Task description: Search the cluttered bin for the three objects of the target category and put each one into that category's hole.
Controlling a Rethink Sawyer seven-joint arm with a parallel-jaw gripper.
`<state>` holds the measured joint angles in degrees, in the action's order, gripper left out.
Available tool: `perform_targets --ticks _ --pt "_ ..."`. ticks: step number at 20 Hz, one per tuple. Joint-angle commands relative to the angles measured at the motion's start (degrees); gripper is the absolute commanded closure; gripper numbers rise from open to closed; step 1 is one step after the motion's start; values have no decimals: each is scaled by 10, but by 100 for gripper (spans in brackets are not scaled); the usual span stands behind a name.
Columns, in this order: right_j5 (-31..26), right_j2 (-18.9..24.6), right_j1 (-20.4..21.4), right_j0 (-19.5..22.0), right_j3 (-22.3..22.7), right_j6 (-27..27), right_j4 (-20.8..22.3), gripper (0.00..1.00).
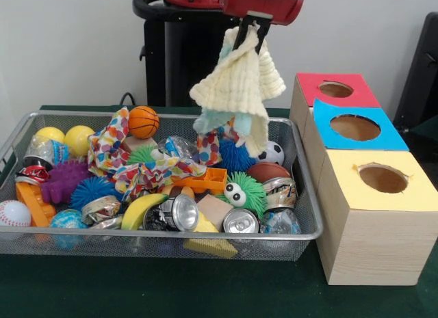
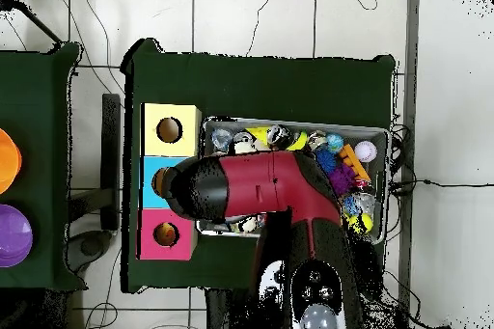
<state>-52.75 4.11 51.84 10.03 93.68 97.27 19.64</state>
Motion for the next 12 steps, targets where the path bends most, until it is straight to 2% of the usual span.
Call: perform_targets --ticks 1,8,11,12 --pt "-40 -16 -29 6 24 103 -27 100" --pt "-7 -37 -34 -19 43 136 -42 100" --pt "9 -44 -45 -18 68 149 -64 100" --pt "31 -46 -52 -18 78 151 -63 100"
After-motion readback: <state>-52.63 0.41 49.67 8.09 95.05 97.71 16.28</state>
